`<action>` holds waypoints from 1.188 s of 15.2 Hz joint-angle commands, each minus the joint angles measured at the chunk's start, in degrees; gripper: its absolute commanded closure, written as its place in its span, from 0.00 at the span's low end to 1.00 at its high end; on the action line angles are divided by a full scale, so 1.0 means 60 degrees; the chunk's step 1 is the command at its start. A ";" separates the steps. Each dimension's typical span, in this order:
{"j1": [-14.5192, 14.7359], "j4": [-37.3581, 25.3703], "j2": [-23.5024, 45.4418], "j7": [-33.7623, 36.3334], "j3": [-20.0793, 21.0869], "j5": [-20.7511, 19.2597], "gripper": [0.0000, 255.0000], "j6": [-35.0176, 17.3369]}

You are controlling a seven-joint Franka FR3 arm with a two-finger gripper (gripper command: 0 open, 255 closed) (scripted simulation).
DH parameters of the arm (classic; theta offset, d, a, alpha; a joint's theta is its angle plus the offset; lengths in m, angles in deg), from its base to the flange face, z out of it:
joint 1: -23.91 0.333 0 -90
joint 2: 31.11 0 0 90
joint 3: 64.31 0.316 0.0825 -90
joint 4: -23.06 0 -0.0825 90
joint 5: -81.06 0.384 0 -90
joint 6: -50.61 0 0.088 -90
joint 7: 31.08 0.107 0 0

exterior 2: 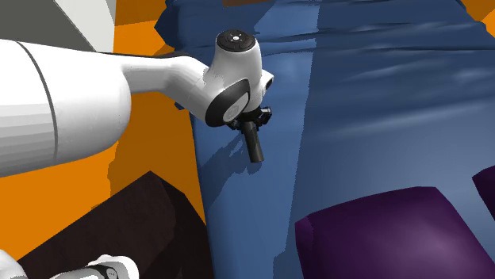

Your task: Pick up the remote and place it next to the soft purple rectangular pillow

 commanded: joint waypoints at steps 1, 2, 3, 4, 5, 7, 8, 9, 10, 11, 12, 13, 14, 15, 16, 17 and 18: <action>-0.0014 0.0004 0.0018 -0.0004 -0.0017 -0.0006 1.00 -0.0018; -0.0015 -0.0008 0.0031 -0.0005 -0.0018 -0.0006 1.00 -0.0019; -0.0014 -0.0012 0.0038 -0.0001 -0.0016 -0.0009 1.00 -0.0022; -0.0015 -0.0045 -0.0041 -0.0009 -0.0013 -0.0001 1.00 0.0090; -0.0016 -0.0079 -0.0120 -0.0018 -0.0011 0.0006 1.00 0.0202; -0.0018 -0.0158 -0.0267 -0.0035 -0.0006 0.0021 1.00 0.0428; -0.0018 -0.0199 -0.0340 -0.0043 -0.0004 0.0027 1.00 0.0542; -0.0019 -0.0243 -0.0410 -0.0052 -0.0002 0.0034 1.00 0.0656; -0.0019 -0.0289 -0.0479 -0.0060 0.0000 0.0041 1.00 0.0771; -0.0019 -0.0337 -0.0547 -0.0068 0.0001 0.0047 1.00 0.0886; -0.0019 -0.0386 -0.0612 -0.0076 0.0003 0.0054 1.00 0.1001; -0.0020 -0.0438 -0.0676 -0.0084 0.0005 0.0060 1.00 0.1117; -0.0020 -0.0493 -0.0738 -0.0091 0.0006 0.0066 1.00 0.1233; -0.0020 -0.0549 -0.0799 -0.0099 0.0007 0.0072 1.00 0.1349; -0.0020 -0.0607 -0.0858 -0.0106 0.0009 0.0077 1.00 0.1466; -0.0019 -0.0667 -0.0915 -0.0114 0.0010 0.0083 1.00 0.1583; -0.0019 -0.0730 -0.0970 -0.0121 0.0011 0.0088 1.00 0.1701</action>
